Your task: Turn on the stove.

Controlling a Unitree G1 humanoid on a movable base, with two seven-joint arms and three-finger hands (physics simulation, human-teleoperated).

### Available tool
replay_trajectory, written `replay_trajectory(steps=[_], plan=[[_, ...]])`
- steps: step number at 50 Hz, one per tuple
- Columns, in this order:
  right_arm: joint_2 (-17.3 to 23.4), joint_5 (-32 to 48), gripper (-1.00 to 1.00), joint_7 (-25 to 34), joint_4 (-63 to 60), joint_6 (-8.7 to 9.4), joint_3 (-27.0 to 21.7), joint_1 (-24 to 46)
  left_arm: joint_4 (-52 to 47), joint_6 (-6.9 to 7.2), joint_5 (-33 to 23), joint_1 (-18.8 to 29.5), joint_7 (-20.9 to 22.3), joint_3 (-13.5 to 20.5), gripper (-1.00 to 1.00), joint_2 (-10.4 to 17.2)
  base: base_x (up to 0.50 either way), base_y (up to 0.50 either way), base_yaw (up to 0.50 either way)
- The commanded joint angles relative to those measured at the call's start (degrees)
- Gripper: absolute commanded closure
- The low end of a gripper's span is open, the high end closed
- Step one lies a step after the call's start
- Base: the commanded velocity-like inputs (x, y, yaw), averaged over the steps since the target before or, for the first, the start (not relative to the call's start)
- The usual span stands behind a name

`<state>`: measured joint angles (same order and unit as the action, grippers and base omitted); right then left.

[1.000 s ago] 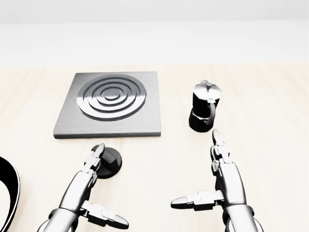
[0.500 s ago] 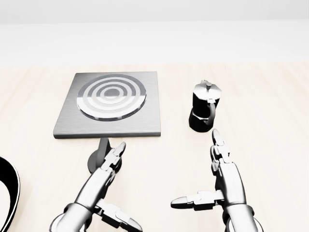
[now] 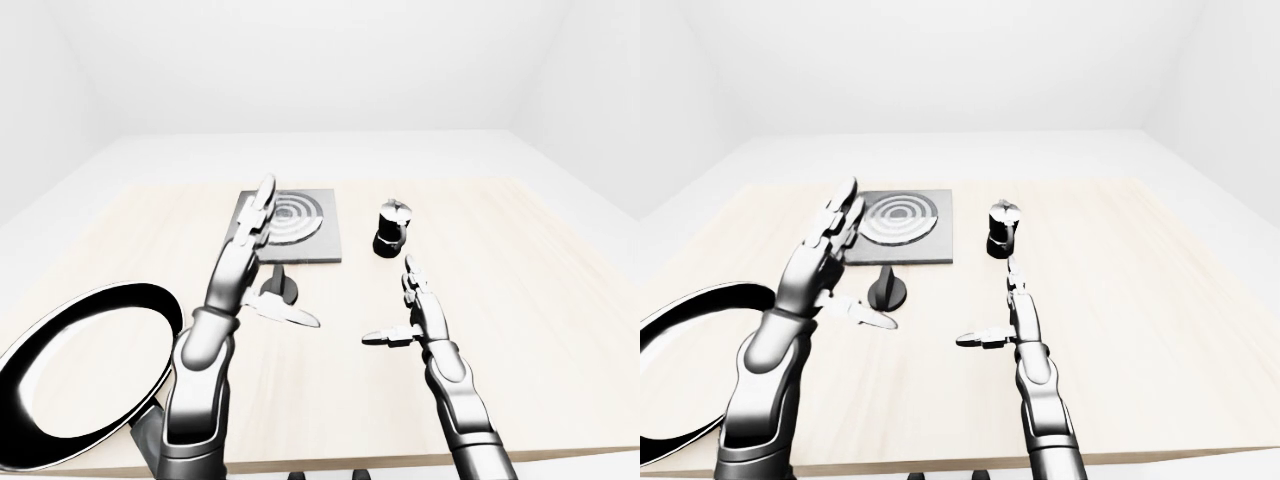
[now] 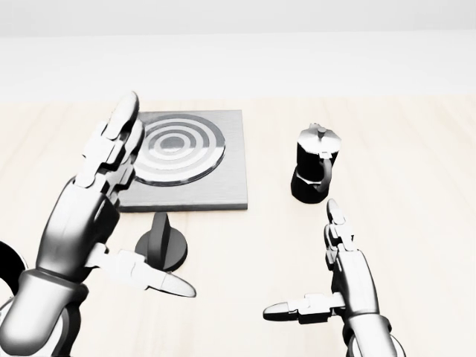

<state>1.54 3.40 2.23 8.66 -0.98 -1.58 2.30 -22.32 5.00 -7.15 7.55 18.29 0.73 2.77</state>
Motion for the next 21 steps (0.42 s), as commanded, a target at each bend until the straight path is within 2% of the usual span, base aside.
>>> replay_trajectory(steps=[1, 21], plan=[[0.01, -0.04, -1.0, -0.11, 0.21, 0.05, -0.02, 0.09, -9.09, 0.0, 4.69, 1.61, -1.17, 3.38, -1.0, 1.61, 0.0, 0.0, 0.0], [0.03, 0.11, -1.0, 0.03, 0.27, -0.03, 0.04, -0.03, -14.28, 0.0, 9.32, 3.11, -2.73, 7.99, -1.0, 4.52, 0.0, 0.0, 0.0]])
